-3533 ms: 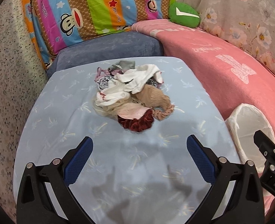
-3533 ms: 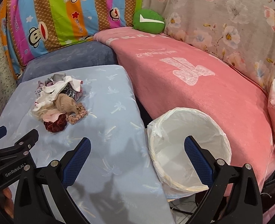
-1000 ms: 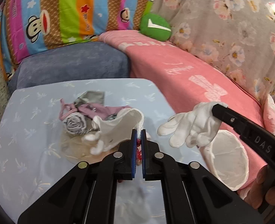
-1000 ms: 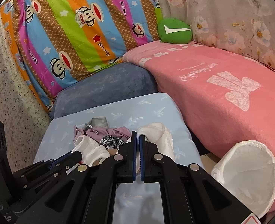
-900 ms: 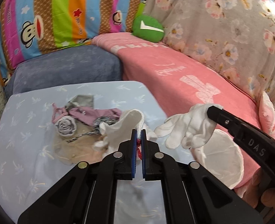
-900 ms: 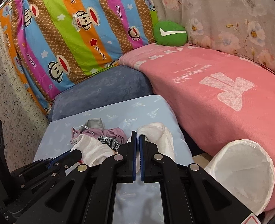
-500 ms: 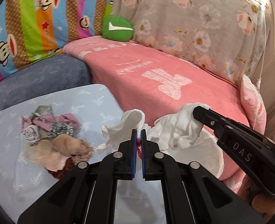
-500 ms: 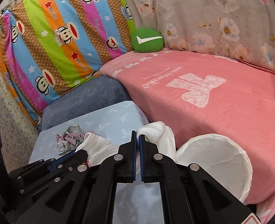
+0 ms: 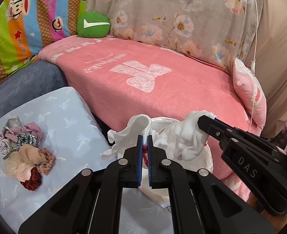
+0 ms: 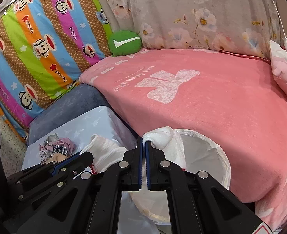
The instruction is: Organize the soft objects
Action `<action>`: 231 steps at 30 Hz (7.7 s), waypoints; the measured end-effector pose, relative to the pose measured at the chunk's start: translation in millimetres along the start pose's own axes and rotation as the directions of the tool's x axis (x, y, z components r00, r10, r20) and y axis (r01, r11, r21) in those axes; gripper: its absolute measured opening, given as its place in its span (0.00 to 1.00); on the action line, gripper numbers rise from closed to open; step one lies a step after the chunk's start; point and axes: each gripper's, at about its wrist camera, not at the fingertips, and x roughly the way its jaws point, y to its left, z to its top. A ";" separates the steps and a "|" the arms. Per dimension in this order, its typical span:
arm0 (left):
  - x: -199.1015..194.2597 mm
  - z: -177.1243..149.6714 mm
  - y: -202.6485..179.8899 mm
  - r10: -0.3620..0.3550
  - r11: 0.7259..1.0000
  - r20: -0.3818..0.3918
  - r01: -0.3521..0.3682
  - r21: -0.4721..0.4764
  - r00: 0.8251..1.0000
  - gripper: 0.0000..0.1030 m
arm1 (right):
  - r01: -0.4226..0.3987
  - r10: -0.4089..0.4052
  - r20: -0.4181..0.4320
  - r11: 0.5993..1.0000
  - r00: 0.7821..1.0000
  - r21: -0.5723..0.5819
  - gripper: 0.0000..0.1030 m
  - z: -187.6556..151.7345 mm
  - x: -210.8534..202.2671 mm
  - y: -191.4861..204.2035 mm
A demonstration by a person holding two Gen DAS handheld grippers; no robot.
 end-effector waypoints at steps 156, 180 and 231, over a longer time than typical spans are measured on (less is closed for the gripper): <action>-103.1 -17.4 180.6 0.164 0.934 0.119 -0.115 -0.339 0.979 0.07 | -0.329 0.323 -0.070 0.934 0.944 -0.137 0.04 10.9 36.3 195.4; -45.8 17.7 17.4 -0.061 0.995 0.075 0.066 -0.071 0.995 0.08 | -0.117 0.114 0.050 0.990 0.992 0.078 0.04 16.6 -17.6 -13.2; -27.3 -8.6 60.0 0.082 0.977 0.015 -0.077 -0.199 0.997 0.60 | -0.157 0.157 -0.074 0.988 0.985 0.003 0.30 -19.2 19.7 27.0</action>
